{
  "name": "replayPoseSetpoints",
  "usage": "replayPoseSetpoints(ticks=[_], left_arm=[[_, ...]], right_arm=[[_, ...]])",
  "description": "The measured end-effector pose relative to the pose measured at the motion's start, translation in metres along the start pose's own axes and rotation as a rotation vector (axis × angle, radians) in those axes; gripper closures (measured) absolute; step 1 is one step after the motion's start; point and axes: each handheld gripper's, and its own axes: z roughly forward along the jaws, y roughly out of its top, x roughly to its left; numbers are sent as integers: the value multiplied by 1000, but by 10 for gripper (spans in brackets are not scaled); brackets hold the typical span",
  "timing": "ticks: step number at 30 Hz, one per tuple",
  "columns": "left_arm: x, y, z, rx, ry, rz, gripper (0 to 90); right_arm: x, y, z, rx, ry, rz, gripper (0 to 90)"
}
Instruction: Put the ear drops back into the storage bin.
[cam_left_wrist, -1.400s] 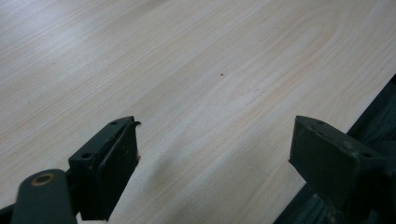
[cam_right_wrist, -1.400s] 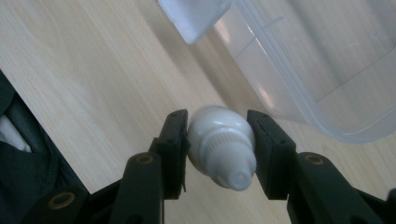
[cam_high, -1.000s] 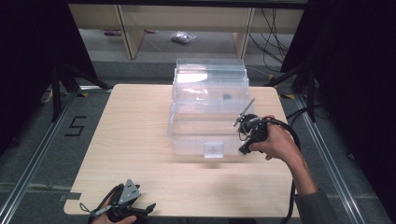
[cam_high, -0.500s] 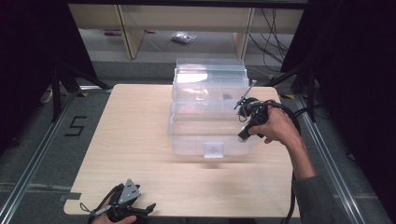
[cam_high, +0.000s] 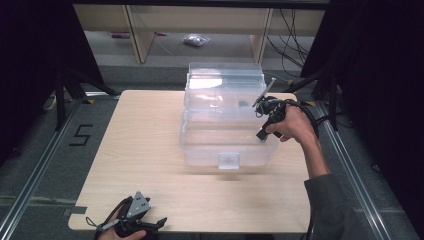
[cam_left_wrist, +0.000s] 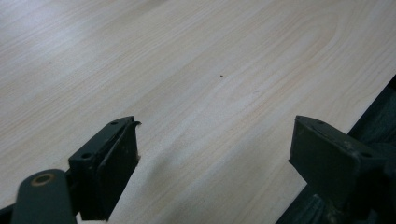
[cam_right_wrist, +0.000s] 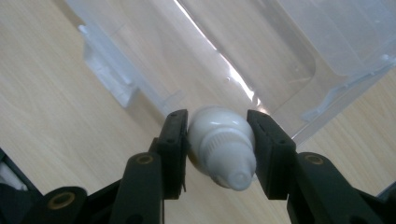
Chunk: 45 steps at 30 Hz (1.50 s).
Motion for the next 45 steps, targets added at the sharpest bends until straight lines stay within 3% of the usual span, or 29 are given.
replayPoseSetpoints(ticks=[2,3,4,5,14,15,16,17,20,21,22,24,26,29,35,37,39,41,44,45], left_arm=[[0,0,0,-5,-8,-2,148],[-2,0,1,-25,-12,-25,148],[0,0,0,-6,-7,-3,149],[-1,0,1,-21,-10,-21,148],[0,0,2,-14,-8,-14,148],[1,0,1,-2,-6,-1,148],[1,0,1,-7,-7,-8,149],[1,0,1,1,-8,1,149],[0,0,1,-8,-5,-10,149],[1,0,1,-5,-6,-4,149],[1,0,1,-1,-6,0,148],[0,0,1,-6,-15,-7,149],[0,0,2,-7,-8,-9,148],[0,0,2,-5,-7,-7,149],[0,0,2,-12,-17,-15,149],[2,0,0,10,-17,11,149],[0,0,2,-14,-10,-14,148],[0,0,2,-10,-9,-12,148],[0,0,2,-9,-8,-10,148],[0,0,2,-11,-7,-13,149]], right_arm=[[-5,2,4,5,-5,4,603],[-6,3,6,7,-6,16,603],[-9,4,9,12,-12,15,603],[-11,5,11,14,-9,24,603],[-25,10,30,54,-17,56,603],[-23,11,31,72,-16,102,603],[-25,11,34,81,-28,78,603],[-26,12,38,78,-9,97,603],[-28,11,44,76,-13,90,603],[-31,11,46,75,-19,46,603],[-27,12,48,111,-15,117,602],[-26,11,53,120,-3,128,603],[-28,10,57,92,8,98,603],[-25,12,63,123,3,127,603],[-27,12,80,131,0,112,603],[-25,13,83,144,8,139,603],[-25,13,87,146,4,145,603],[-29,12,92,145,-4,109,603],[-25,15,94,163,10,151,603],[-27,14,97,155,4,129,603]])
